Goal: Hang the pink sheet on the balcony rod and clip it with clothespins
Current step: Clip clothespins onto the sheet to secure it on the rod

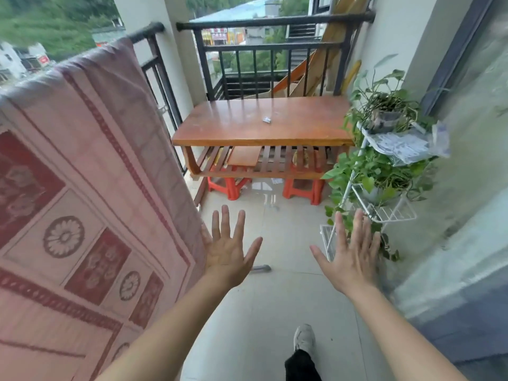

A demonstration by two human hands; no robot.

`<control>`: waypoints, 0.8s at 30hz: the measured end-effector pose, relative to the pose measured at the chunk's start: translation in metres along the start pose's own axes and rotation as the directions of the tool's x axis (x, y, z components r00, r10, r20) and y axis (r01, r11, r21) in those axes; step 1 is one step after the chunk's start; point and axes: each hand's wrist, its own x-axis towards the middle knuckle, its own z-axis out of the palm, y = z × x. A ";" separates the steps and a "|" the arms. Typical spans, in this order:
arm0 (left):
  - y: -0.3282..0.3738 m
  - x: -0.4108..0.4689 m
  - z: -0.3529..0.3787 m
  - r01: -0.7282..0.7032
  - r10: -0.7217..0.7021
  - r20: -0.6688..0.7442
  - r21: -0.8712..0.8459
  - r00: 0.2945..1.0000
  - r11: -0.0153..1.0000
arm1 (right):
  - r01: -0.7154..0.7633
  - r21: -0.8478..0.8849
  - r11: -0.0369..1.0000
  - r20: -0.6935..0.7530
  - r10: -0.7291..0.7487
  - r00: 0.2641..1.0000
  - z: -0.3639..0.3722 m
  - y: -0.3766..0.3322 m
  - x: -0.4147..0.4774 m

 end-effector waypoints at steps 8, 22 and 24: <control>0.029 0.209 -0.007 0.070 -0.070 -0.006 0.004 0.998 0.998 | 0.049 0.040 0.998 0.096 -0.053 0.994 0.023 -0.006 0.237; 0.012 0.531 0.010 0.133 -0.135 -0.016 -0.081 0.991 0.988 | 0.118 -0.068 0.991 0.125 -0.109 0.986 0.072 -0.058 0.553; 0.010 0.576 0.010 0.102 -0.103 -0.014 -0.079 0.995 0.992 | 0.109 -0.093 0.990 0.121 -0.097 0.988 0.080 -0.061 0.591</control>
